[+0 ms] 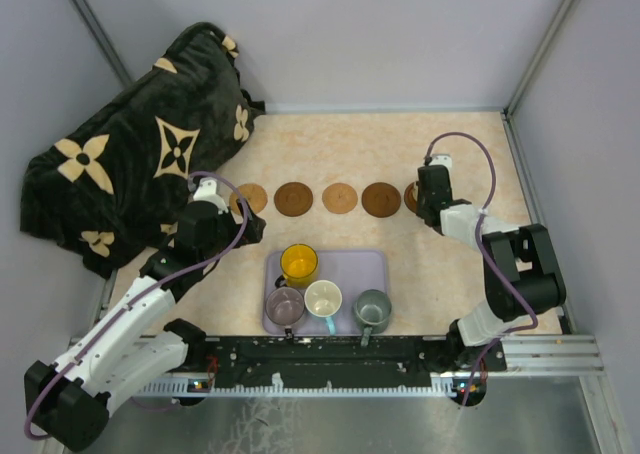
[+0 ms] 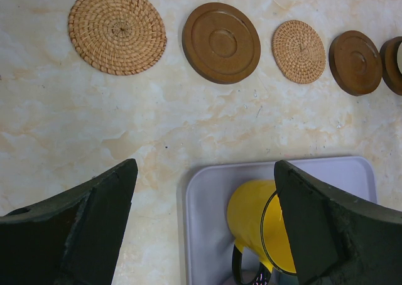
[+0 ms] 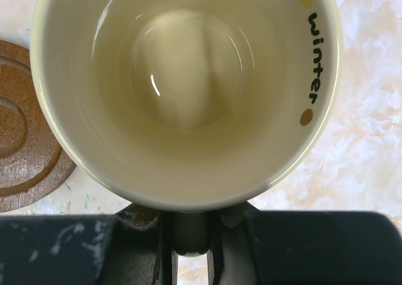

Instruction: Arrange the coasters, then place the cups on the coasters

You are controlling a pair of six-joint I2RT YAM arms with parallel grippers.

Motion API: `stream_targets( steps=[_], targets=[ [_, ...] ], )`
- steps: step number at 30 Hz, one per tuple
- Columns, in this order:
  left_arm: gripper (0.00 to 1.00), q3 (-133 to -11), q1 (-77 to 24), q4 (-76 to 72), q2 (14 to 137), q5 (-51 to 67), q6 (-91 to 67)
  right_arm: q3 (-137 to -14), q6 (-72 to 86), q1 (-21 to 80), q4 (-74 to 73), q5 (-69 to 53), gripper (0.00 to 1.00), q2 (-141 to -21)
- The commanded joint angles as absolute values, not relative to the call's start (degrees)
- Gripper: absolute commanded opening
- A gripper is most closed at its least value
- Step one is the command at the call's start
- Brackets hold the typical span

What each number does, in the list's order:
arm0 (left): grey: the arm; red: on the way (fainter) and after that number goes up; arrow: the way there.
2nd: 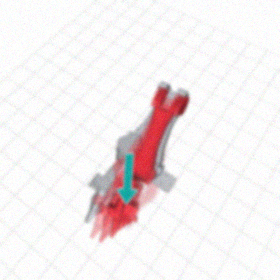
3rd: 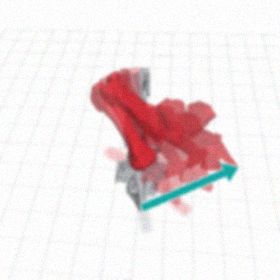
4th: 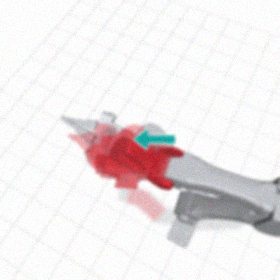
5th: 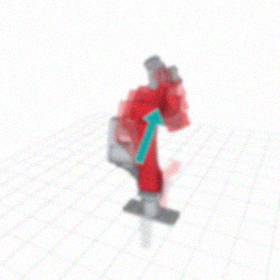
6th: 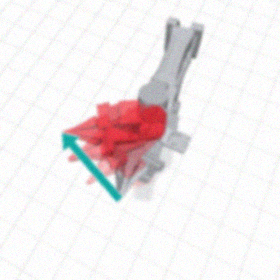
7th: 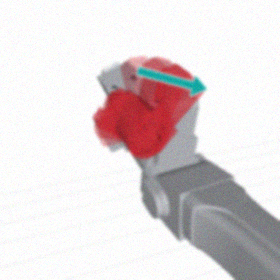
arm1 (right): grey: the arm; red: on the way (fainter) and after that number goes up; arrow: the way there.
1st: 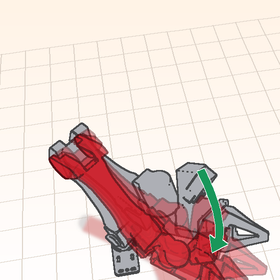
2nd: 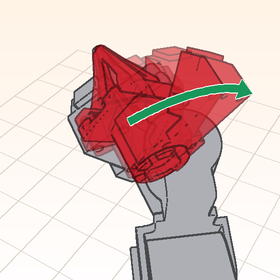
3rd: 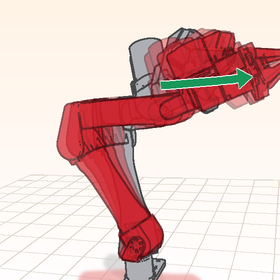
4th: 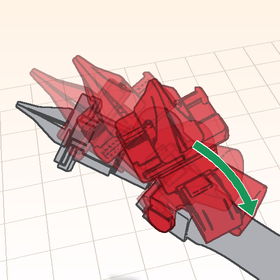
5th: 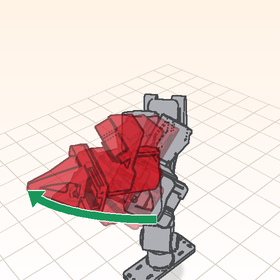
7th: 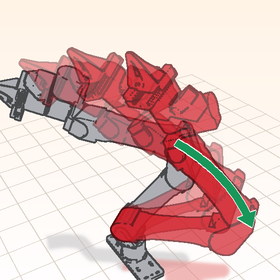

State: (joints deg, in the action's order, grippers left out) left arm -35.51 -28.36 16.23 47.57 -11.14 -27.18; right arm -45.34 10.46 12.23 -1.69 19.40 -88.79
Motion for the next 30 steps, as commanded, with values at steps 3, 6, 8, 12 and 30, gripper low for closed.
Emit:
stream_targets(
  steps=[3,6,8,12,30],
  targets=[
    [0.96,-34.71,-28.48,15.47,46.76,-11.86,-27.50,-46.30,10.32,11.87,5.11,20.51,0.00,-89.01],
    [0.96,-34.59,-28.49,15.47,46.76,-11.87,-27.56,-46.32,10.28,11.86,5.10,20.26,0.00,-89.03],
    [0.96,-34.48,-28.49,15.39,46.82,-11.87,-27.60,-46.32,10.28,11.86,5.10,20.11,0.00,-88.95],
    [0.96,-34.45,-28.48,15.30,46.98,-11.78,-27.56,-46.32,10.28,11.86,5.01,19.93,0.00,-88.98],
    [0.96,-34.10,-28.52,14.94,47.13,-11.77,-27.61,-46.83,10.37,11.87,4.35,18.38,0.00,-89.03]
  ],
)
